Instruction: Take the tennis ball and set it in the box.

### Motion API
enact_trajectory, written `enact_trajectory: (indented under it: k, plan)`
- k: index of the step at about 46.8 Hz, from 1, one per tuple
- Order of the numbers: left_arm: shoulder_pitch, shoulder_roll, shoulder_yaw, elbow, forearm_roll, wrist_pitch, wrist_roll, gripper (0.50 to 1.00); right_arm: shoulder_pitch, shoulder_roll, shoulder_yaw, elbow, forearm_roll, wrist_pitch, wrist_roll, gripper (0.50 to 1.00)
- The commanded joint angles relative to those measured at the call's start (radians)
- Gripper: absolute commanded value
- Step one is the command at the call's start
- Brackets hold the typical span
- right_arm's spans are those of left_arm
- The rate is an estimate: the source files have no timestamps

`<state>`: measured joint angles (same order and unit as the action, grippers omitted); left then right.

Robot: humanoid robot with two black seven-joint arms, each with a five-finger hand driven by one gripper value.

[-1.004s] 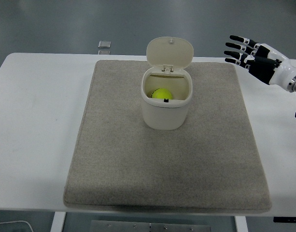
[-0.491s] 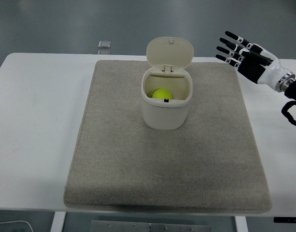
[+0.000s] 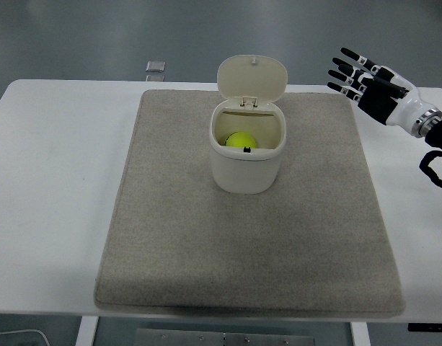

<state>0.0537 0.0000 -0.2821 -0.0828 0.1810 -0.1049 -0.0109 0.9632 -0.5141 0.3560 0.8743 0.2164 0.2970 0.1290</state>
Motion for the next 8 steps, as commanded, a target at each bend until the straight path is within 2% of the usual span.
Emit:
enact_trajectory:
  k: [1,8]
  plan:
    - [0.0,0.0,0.0,0.0,0.0,-0.001,0.0,0.992,0.002,0.0,0.0,0.0,0.0,-0.001,0.0,0.909]
    - [0.0,0.0,0.0,0.0,0.0,-0.001,0.0,0.992,0.002,0.0,0.001,0.0,0.001,-0.001,0.0,0.911]
